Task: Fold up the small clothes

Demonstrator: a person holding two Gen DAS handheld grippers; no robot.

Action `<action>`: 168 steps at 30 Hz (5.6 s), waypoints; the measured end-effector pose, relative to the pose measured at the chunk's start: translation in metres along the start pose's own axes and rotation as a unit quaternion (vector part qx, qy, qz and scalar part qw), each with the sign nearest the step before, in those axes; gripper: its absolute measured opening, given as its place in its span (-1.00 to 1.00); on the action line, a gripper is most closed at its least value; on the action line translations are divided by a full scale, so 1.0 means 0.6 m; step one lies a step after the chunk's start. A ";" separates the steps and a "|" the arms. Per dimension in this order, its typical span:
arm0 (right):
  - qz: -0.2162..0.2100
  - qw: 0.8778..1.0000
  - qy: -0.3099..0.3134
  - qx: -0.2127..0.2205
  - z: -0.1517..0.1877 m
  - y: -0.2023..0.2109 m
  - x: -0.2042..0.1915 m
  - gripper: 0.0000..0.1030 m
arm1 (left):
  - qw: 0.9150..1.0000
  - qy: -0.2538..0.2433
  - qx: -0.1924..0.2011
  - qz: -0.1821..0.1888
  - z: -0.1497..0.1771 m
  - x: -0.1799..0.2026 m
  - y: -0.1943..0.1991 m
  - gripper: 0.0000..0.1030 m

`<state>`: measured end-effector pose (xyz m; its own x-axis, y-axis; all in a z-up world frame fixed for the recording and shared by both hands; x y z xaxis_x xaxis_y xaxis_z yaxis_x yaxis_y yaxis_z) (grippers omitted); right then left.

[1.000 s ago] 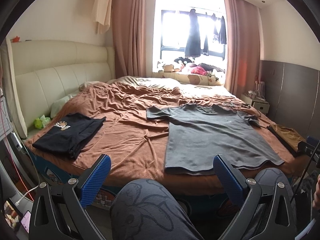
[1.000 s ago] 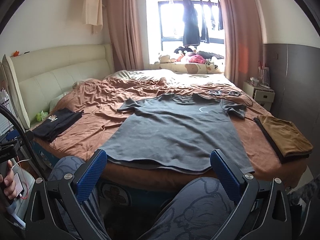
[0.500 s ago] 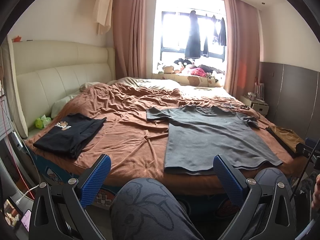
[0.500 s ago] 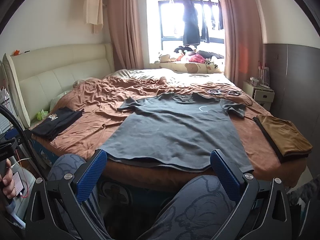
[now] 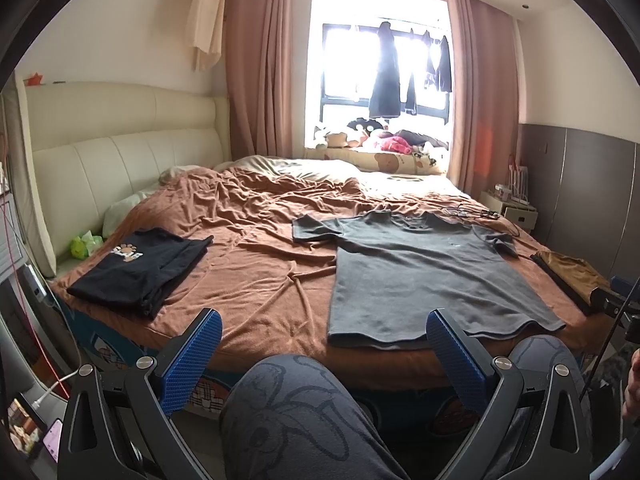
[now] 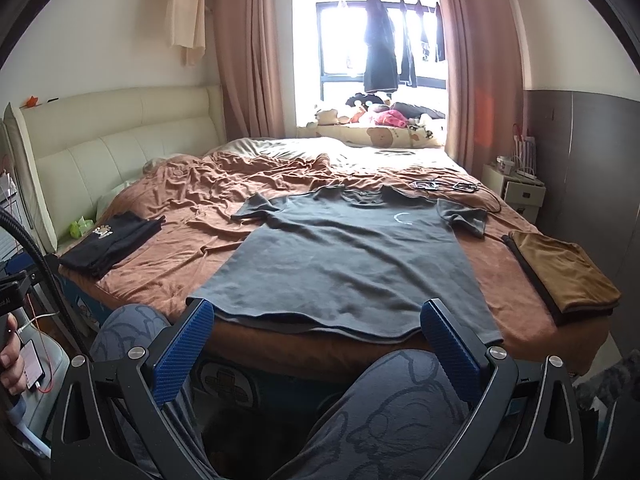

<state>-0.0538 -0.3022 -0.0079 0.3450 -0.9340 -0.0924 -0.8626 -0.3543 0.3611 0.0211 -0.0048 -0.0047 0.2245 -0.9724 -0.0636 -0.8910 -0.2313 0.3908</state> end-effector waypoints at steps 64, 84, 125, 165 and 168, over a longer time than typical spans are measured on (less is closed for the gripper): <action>-0.008 0.994 -0.047 -0.097 -0.207 -0.485 0.176 1.00 | 0.985 0.018 -0.164 -0.056 -0.131 0.024 -0.518 1.00; -0.032 0.988 -0.050 -0.142 -0.254 -0.687 0.243 1.00 | 0.979 0.054 -0.196 -0.024 -0.182 0.053 -0.725 0.99; -0.141 0.953 -0.141 -0.229 -0.263 -1.141 0.274 -0.49 | 0.925 0.037 -0.379 -0.004 -0.107 0.131 -1.216 -0.62; -0.117 0.954 -0.224 -0.163 -0.271 -0.928 0.411 0.31 | 0.942 -0.074 -0.286 0.158 -0.297 0.491 -1.030 -0.91; -0.114 0.952 -0.235 -0.162 -0.265 -0.919 0.426 0.31 | 0.931 -0.088 -0.297 0.193 -0.278 0.540 -1.017 -0.90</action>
<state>0.5688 -0.3386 -0.0834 0.2409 -0.7787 -0.5793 -0.5988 -0.5890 0.5427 0.7033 -0.1734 -0.1104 -0.1819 -0.9816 0.0580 -0.5039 0.1437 0.8517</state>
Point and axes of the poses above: each gripper's, at about its wrist camera, not at the fingertips, and y roughly against the way its jaws point, x to its right, z to its underside, the point moved 8 cm from there along -y, roughly the way its jaws point, and after that the axes turned 15 degrees about -z, right-handed, at the moved point
